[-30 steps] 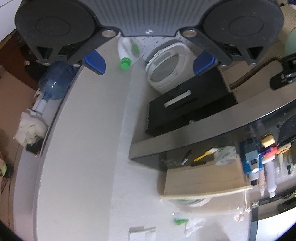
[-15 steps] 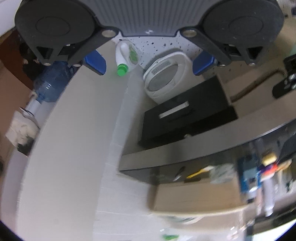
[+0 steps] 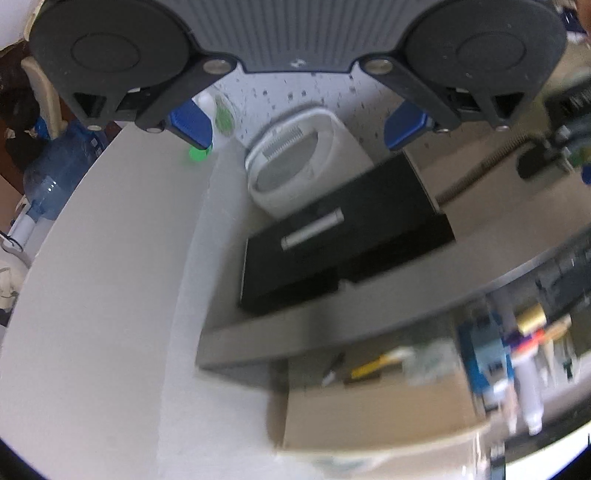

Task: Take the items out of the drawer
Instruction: 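Reach the right gripper to the drawer's silver handle and grasp it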

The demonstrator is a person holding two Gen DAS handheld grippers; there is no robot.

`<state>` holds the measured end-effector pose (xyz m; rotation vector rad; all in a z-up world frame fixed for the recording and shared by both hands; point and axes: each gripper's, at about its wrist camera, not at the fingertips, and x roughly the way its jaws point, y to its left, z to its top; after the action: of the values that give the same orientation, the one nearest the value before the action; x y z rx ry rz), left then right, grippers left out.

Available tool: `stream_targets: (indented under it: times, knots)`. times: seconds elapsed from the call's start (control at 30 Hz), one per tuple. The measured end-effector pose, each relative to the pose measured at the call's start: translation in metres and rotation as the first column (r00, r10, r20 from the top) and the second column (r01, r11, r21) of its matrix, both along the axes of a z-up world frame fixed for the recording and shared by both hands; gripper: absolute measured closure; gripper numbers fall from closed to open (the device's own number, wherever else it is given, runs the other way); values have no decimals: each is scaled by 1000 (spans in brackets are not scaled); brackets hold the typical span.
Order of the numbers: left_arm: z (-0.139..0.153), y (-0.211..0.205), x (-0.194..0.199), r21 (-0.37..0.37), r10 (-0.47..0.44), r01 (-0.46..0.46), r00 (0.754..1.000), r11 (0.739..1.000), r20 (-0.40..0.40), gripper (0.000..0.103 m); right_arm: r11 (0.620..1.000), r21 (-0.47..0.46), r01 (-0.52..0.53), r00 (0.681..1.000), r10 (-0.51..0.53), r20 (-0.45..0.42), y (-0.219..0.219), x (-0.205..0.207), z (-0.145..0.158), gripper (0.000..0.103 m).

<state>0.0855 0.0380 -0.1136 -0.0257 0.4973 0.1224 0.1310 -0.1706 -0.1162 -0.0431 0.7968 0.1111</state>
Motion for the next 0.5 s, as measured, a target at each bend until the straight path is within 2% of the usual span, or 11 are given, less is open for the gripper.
stream_targets:
  times: [0.1, 0.17, 0.33, 0.4, 0.5]
  knots:
    - [-7, 3, 7, 0, -5, 5, 1000, 1000, -12, 0, 997, -70, -25, 1000, 24, -19, 3, 8, -14, 4]
    - [-12, 6, 12, 0, -8, 8, 1000, 1000, -20, 0, 996, -84, -11, 1000, 12, 15, 1, 13, -19, 4]
    - [-22, 5, 24, -3, -26, 26, 1000, 1000, -10, 0, 996, -85, -13, 1000, 14, 16, -5, 36, -31, 4]
    - [-28, 1, 29, 14, -24, 24, 1000, 1000, -2, 0, 996, -84, -19, 998, 25, 61, -7, 40, -34, 4]
    - [-36, -1, 38, 10, -31, 31, 1000, 999, 5, 1, 997, -81, -17, 999, 21, 49, -6, 53, -42, 4]
